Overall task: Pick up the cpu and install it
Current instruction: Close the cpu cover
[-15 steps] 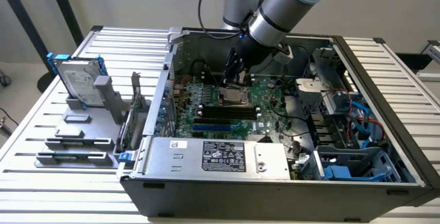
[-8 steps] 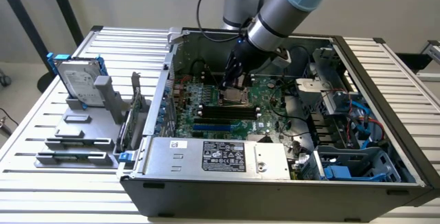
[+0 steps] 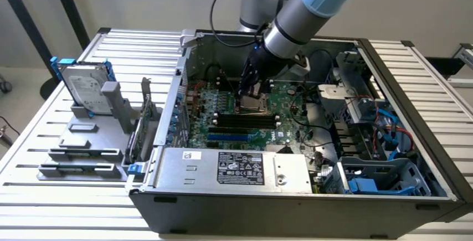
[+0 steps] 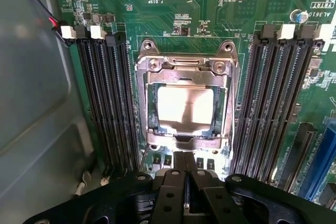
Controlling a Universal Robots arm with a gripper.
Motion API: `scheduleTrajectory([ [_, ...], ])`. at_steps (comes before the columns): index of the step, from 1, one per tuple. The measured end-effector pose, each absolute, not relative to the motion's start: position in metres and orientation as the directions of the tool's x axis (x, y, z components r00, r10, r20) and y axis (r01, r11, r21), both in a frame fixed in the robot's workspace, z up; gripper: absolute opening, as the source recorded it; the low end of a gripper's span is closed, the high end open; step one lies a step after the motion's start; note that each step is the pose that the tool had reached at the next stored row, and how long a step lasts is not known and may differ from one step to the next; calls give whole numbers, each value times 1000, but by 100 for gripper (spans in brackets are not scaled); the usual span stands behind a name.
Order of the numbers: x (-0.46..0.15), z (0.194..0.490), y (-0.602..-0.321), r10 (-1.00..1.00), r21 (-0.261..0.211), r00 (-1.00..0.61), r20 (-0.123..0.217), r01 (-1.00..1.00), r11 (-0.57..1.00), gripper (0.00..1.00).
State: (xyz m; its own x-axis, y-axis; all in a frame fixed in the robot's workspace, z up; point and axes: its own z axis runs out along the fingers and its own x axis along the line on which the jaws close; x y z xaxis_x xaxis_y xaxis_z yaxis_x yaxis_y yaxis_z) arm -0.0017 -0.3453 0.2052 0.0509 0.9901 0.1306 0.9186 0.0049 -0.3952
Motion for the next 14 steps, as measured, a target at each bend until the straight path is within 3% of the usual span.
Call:
scheduleTrajectory([
  [14, -3, 193, -345, 990, -395, 61, 130, 919, -4, 11],
])
